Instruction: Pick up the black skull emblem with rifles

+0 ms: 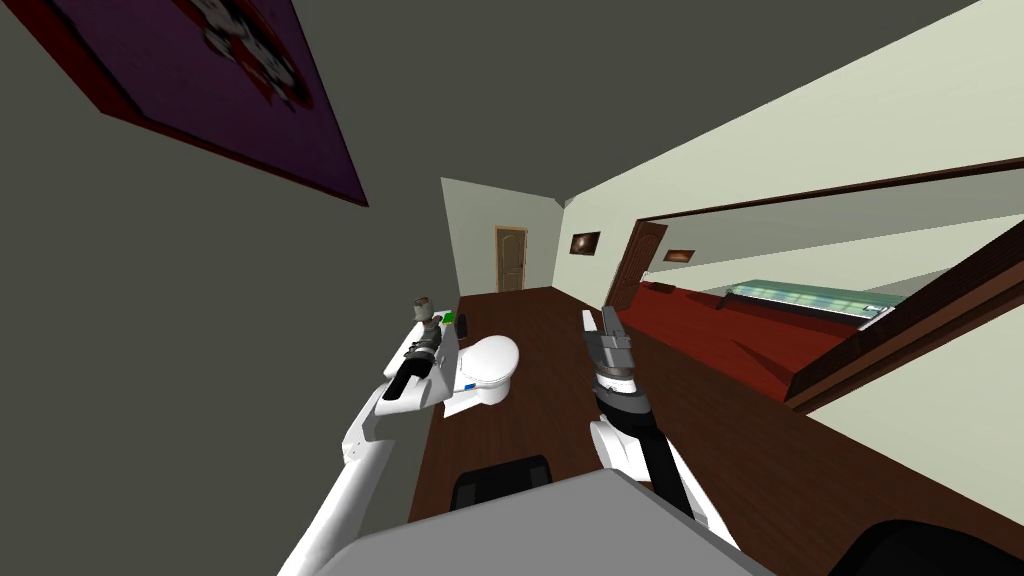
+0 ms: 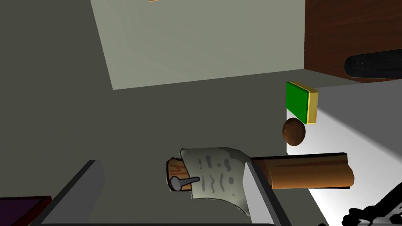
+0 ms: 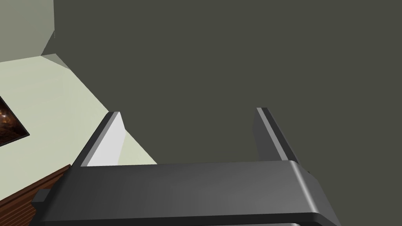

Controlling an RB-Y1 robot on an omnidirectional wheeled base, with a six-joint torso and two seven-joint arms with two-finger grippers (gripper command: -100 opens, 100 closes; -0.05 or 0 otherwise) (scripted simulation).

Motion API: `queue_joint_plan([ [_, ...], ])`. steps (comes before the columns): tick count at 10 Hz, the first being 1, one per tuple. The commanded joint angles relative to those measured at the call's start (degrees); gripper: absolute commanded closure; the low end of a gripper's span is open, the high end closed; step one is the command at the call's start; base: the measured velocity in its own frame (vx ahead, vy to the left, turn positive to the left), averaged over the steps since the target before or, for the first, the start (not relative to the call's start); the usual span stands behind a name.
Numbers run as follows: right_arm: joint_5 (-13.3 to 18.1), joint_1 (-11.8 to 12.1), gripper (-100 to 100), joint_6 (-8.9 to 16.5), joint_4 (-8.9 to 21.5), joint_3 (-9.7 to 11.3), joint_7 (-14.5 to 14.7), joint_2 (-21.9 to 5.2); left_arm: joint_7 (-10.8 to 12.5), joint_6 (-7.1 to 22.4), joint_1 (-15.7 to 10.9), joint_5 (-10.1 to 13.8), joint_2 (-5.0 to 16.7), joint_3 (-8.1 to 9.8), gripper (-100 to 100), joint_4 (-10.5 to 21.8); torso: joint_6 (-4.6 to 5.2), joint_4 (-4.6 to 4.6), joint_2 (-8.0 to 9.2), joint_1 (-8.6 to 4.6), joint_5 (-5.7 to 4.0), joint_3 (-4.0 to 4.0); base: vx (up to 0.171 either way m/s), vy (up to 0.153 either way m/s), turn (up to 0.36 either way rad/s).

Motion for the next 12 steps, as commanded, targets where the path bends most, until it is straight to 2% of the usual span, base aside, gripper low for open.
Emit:
queue_joint_plan([
  [1,0.0,0.0,0,0.0,0.0,0.0,0.0,0.0,-0.1,2.9,-2.5,0.0,0.1,0.31,-100,2.9,0.00,0.00,0.00,0.00,0.00,0.00,0.001,-0.034,0.015],
  [2,0.0,0.0,0,0.0,0.0,0.0,0.0,0.0,-0.1,3.4,-2.5,0.0,0.1,0.31,-100,3.0,0.00,0.00,0.00,0.05,0.01,0.00,0.001,-0.010,0.000],
  [3,0.0,0.0,0,0.0,0.0,0.0,0.0,0.0,-0.3,5.6,-5.1,0.2,0.6,0.90,-100,5.5,0.00,0.00,0.00,0.12,0.03,0.00,0.000,-0.020,0.025],
  [5,0.0,0.0,0,0.0,0.0,0.0,0.0,0.0,-0.3,7.2,-5.9,0.2,0.6,0.90,-100,6.6,0.00,-0.01,-0.01,0.07,0.02,-0.01,0.003,-0.024,0.009],
  [6,0.0,0.0,0,0.0,0.0,0.0,0.0,0.0,-0.5,9.5,-8.5,0.4,1.1,1.47,-100,9.3,0.00,0.00,0.00,0.10,0.02,0.00,0.007,-0.031,0.033],
  [8,0.0,0.0,0,0.0,0.0,0.0,0.0,0.0,-0.5,11.1,-9.3,0.4,1.1,1.47,-100,10.2,0.00,-0.01,-0.02,0.07,0.01,-0.02,0.005,-0.022,0.009],
  [9,0.0,0.0,0,0.0,0.0,0.0,0.0,0.0,-0.7,13.6,-11.8,0.6,1.5,2.03,-100,12.6,-0.01,0.00,0.00,0.12,0.03,0.00,0.005,-0.023,0.035],
  [10,0.0,0.0,0,0.0,0.0,0.0,0.0,0.0,-0.7,15.1,-12.7,0.6,1.5,2.03,-100,13.8,-0.01,0.00,-0.02,0.10,0.02,-0.01,0.009,-0.026,0.022],
  [11,0.0,0.0,0,0.0,0.0,0.0,0.0,0.0,-0.9,16.7,-14.9,0.8,2.0,2.58,-100,16.0,0.00,-0.01,-0.03,0.08,0.02,-0.02,0.019,-0.034,0.039],
  [12,0.0,0.0,0,0.0,0.0,0.0,0.0,0.0,-0.9,18.2,-16.1,0.8,2.0,2.58,-100,17.5,-0.01,-0.02,-0.06,0.06,0.01,-0.04,0.013,-0.029,0.025],
])
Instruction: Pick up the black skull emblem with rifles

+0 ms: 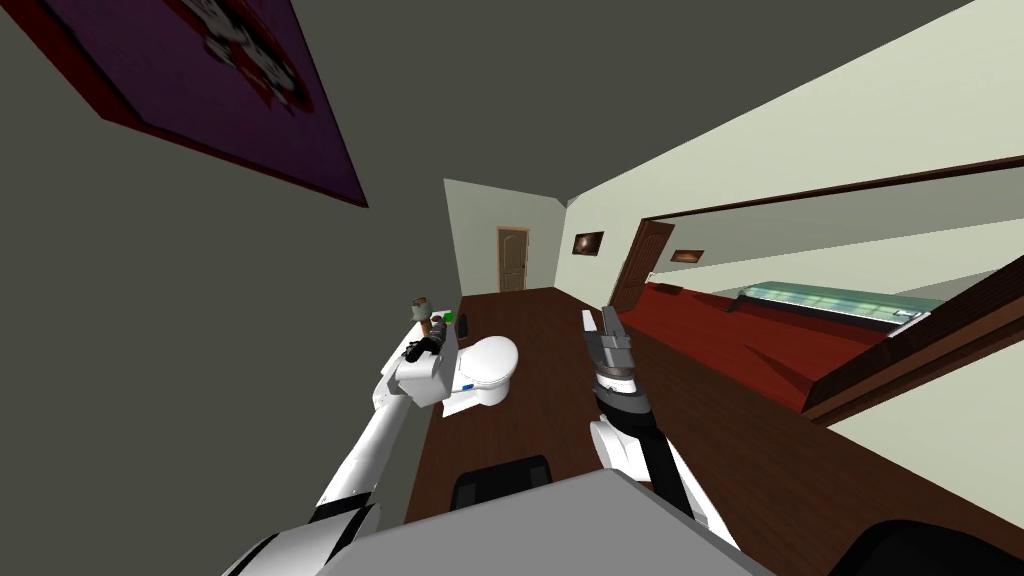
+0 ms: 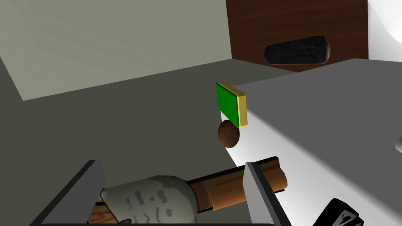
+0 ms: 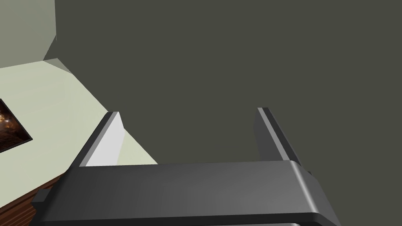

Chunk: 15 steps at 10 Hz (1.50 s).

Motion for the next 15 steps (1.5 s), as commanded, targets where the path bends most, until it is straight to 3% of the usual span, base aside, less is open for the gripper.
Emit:
queue_joint_plan([
  [1,0.0,0.0,0,0.0,0.0,0.0,0.0,0.0,0.0,1.9,-1.1,0.2,0.3,0.09,-100,1.6,0.00,0.00,0.00,0.00,0.00,0.00,0.005,-0.013,-0.005],
  [2,0.0,0.0,0,0.0,0.0,0.0,0.0,0.0,-0.2,4.2,-3.8,0.4,0.7,0.61,-100,4.0,-0.01,0.01,0.03,0.06,0.01,0.02,0.016,-0.021,0.041],
  [4,0.0,0.0,0,0.0,0.0,0.0,0.0,0.0,-0.2,5.9,-4.5,0.4,0.7,0.61,-100,5.3,0.00,0.00,0.00,0.04,0.01,0.00,0.011,-0.014,0.011],
  [5,0.0,0.0,0,0.0,0.0,0.0,0.0,0.0,-0.5,8.6,-7.0,0.6,1.1,1.11,-100,7.4,-0.01,0.00,0.03,0.07,0.02,0.02,0.012,-0.017,0.046],
  [8,0.0,0.0,0,0.0,0.0,0.0,0.0,0.0,-0.8,13.2,-11.2,0.8,1.6,1.59,-100,12.6,-0.01,0.00,-0.03,0.03,0.01,-0.01,0.021,-0.021,0.033],
  [9,0.0,0.0,0,0.0,0.0,0.0,0.0,0.0,-0.8,13.8,-11.2,0.8,1.6,1.59,-100,12.8,0.00,-0.01,-0.04,0.02,0.01,-0.02,0.014,-0.011,-0.006],
  [10,0.0,0.0,0,0.0,0.0,0.0,0.0,0.0,-1.0,16.0,-13.9,1.0,2.0,2.04,-100,15.3,-0.01,-0.01,0.00,0.07,0.02,0.00,0.019,-0.015,0.050],
  [11,0.0,0.0,0,0.0,0.0,0.0,0.0,0.0,-1.0,17.5,-14.4,1.0,2.0,2.04,-100,16.5,-0.02,0.00,-0.01,0.06,0.01,0.00,0.020,-0.015,0.029],
  [12,0.0,0.0,0,0.0,0.0,0.0,0.0,0.0,-1.3,19.3,-16.6,1.2,2.4,2.46,-100,18.2,-0.01,-0.01,-0.01,0.06,0.02,-0.01,0.028,-0.016,0.041],
  [14,0.0,0.0,0,0.0,0.0,0.0,0.0,0.0,-1.3,21.5,-17.5,1.2,2.4,2.46,-100,20.2,-0.01,-0.02,-0.04,0.06,0.02,-0.03,0.020,-0.011,0.016],
  [15,0.0,0.0,0,0.0,0.0,0.0,0.0,0.0,-1.6,23.8,-20.4,1.4,2.9,2.85,-100,22.9,-0.01,-0.01,0.01,0.09,0.03,0.00,0.021,-0.013,0.054],
])
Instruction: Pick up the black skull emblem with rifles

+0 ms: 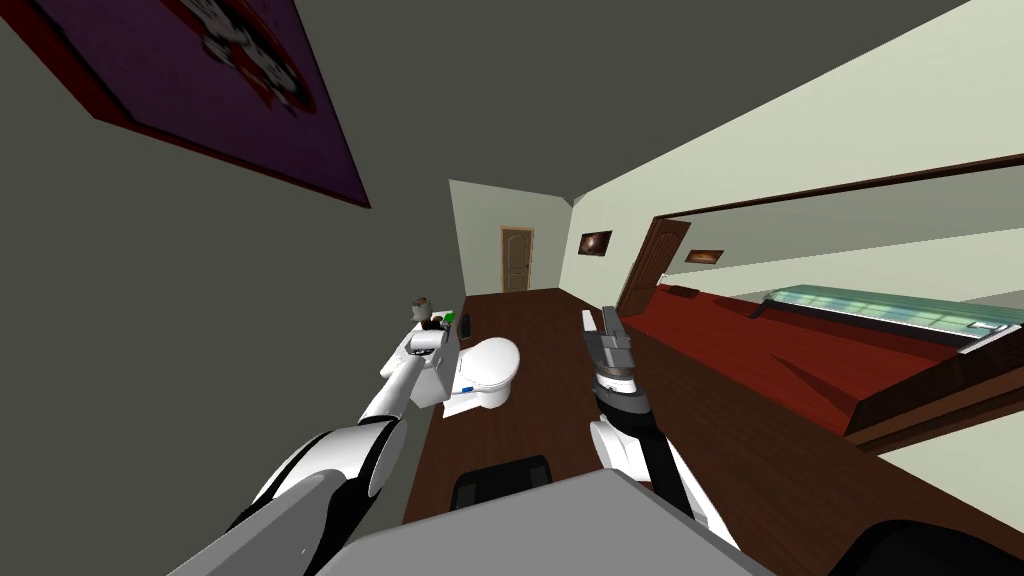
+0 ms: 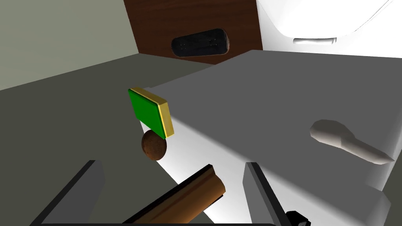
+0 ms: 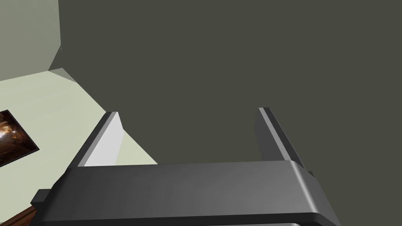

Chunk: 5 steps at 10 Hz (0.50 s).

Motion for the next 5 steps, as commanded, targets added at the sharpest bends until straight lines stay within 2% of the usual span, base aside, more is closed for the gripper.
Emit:
queue_joint_plan([
  [1,0.0,0.0,0,0.0,0.0,0.0,0.0,0.0,-0.2,2.9,-1.5,0.1,0.2,0.19,-100,2.3,0.00,0.00,0.00,0.00,0.00,0.00,0.021,-0.012,0.030],
  [2,0.0,0.0,0,0.0,0.0,0.0,0.0,0.0,-0.2,2.9,-1.5,0.1,0.2,0.19,-100,2.3,0.01,-0.01,0.00,0.00,0.01,-0.01,0.008,-0.006,-0.005],
  [3,0.0,0.0,0,0.0,0.0,0.0,0.0,0.0,-0.5,5.2,-4.4,0.3,0.7,0.55,-100,5.4,0.00,0.00,0.05,0.02,0.01,0.02,0.019,-0.010,0.054],
  [4,0.0,0.0,0,0.0,0.0,0.0,0.0,0.0,-0.5,6.6,-4.4,0.3,0.7,0.55,-100,5.9,0.00,0.00,0.02,0.01,0.00,0.01,0.025,-0.011,0.031],
  [5,0.0,0.0,0,0.0,0.0,0.0,0.0,0.0,-0.8,8.3,-6.6,0.5,1.3,0.89,-100,7.8,0.00,-0.01,0.01,0.01,0.01,0.00,0.034,-0.015,0.053],
])
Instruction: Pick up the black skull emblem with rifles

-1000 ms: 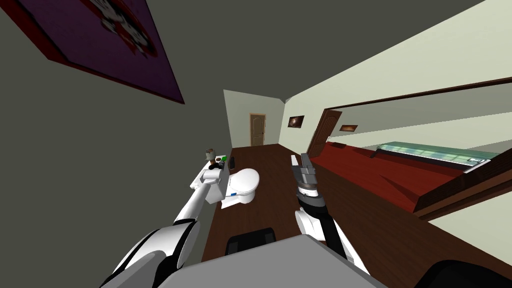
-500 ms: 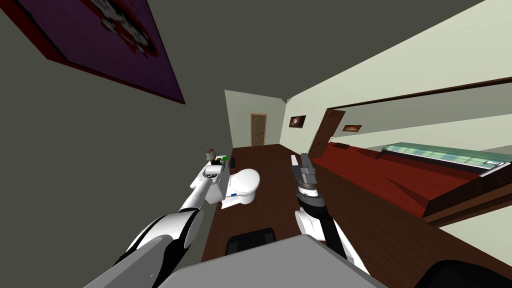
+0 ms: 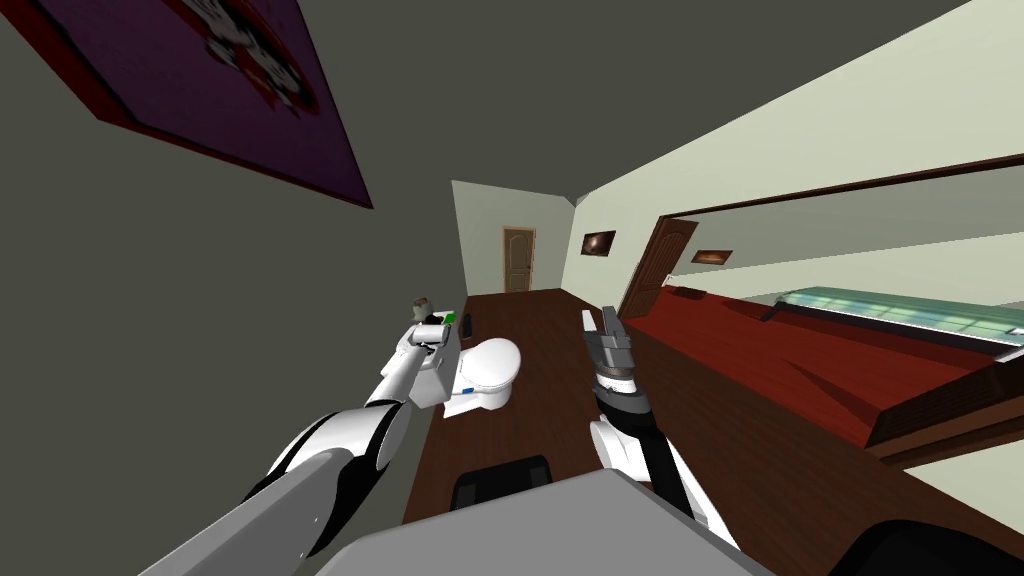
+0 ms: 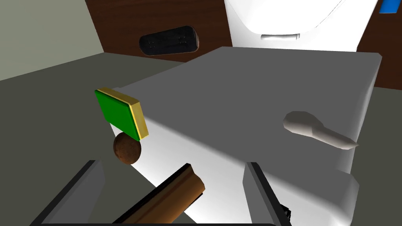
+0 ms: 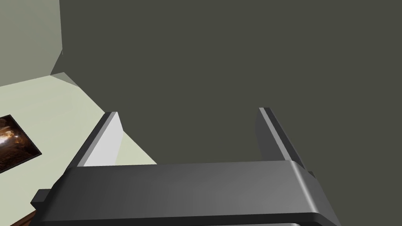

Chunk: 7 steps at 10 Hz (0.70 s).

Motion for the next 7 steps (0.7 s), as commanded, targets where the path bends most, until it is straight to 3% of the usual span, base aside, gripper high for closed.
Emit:
queue_joint_plan([
  [1,0.0,0.0,0,0.0,0.0,0.0,0.0,0.0,-0.1,2.9,-1.9,0.0,0.3,0.16,-100,2.9,0.00,0.00,0.00,0.00,0.00,0.00,0.031,-0.010,0.031],
  [2,0.0,0.0,0,0.0,0.0,0.0,0.0,0.0,-0.1,3.0,-1.9,0.0,0.3,0.16,-100,2.9,0.00,-0.01,0.01,0.01,0.01,0.00,0.013,-0.002,-0.003],
  [3,0.0,0.0,0,0.0,0.0,0.0,0.0,0.0,-0.5,5.7,-4.4,0.2,0.8,0.46,-100,5.2,0.01,0.00,0.06,0.04,0.01,0.02,0.026,0.003,0.052],
  [4,0.0,0.0,0,0.0,0.0,0.0,0.0,0.0,-0.5,6.5,-4.5,0.2,0.8,0.46,-100,6.3,-0.01,0.01,0.03,0.06,0.01,0.02,0.028,-0.003,0.034],
  [5,0.0,0.0,0,0.0,0.0,0.0,0.0,0.0,-0.8,8.3,-7.1,0.4,1.4,0.73,-100,8.5,0.00,-0.01,0.03,0.05,0.02,0.01,0.034,-0.009,0.057],
  [6,0.0,0.0,0,0.0,0.0,0.0,0.0,0.0,-0.8,9.8,-7.1,0.4,1.4,0.73,-100,9.6,0.00,0.00,0.00,0.03,0.01,0.00,0.031,-0.008,0.030],
  [7,0.0,0.0,0,0.0,0.0,0.0,0.0,0.0,-1.1,11.7,-9.2,0.5,2.1,0.96,-100,10.9,0.00,-0.02,0.02,0.03,0.02,0.00,0.041,-0.002,0.062],
])
